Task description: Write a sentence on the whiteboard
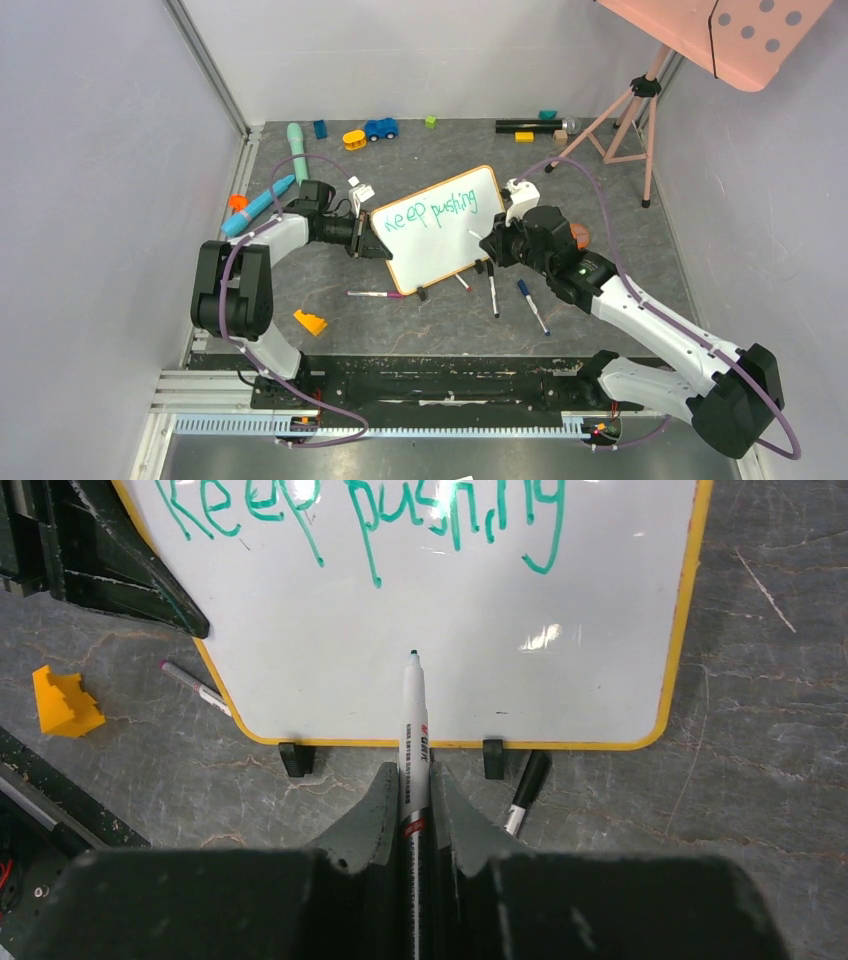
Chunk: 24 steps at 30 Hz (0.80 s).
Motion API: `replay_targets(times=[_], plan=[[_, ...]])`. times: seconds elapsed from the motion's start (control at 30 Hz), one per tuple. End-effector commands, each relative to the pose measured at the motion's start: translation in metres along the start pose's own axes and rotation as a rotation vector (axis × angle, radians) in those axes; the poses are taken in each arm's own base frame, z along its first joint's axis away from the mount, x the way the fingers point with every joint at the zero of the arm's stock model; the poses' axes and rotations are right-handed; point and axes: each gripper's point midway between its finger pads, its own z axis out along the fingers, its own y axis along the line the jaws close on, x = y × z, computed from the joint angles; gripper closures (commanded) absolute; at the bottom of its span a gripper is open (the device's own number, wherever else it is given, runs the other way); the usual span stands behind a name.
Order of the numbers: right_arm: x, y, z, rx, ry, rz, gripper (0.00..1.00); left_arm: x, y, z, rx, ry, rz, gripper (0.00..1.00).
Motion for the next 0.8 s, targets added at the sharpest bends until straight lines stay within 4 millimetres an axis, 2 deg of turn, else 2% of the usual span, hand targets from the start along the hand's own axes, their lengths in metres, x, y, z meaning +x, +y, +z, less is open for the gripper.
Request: replay_targets(times=[0.0, 0.37, 0.57, 0.77], plan=[[-0.014, 0.013, 0.005, -0.033, -0.050, 0.001, 1.00, 0.031, 0.011, 0.008, -0.047, 0.110, -0.036, 0.98], [-0.008, 0.021, 0.005, -0.050, -0.029, -0.002, 1.00, 0.035, 0.014, 0.010, -0.068, 0.155, -0.044, 0.98], [0.000, 0.039, 0.012, -0.105, -0.003, -0.035, 1.00, 0.037, 0.016, 0.016, -0.071, 0.176, -0.063, 0.98], [-0.004, 0.055, 0.022, -0.135, 0.008, -0.090, 1.00, 0.038, 0.019, 0.017, -0.084, 0.182, -0.060, 0.98]])
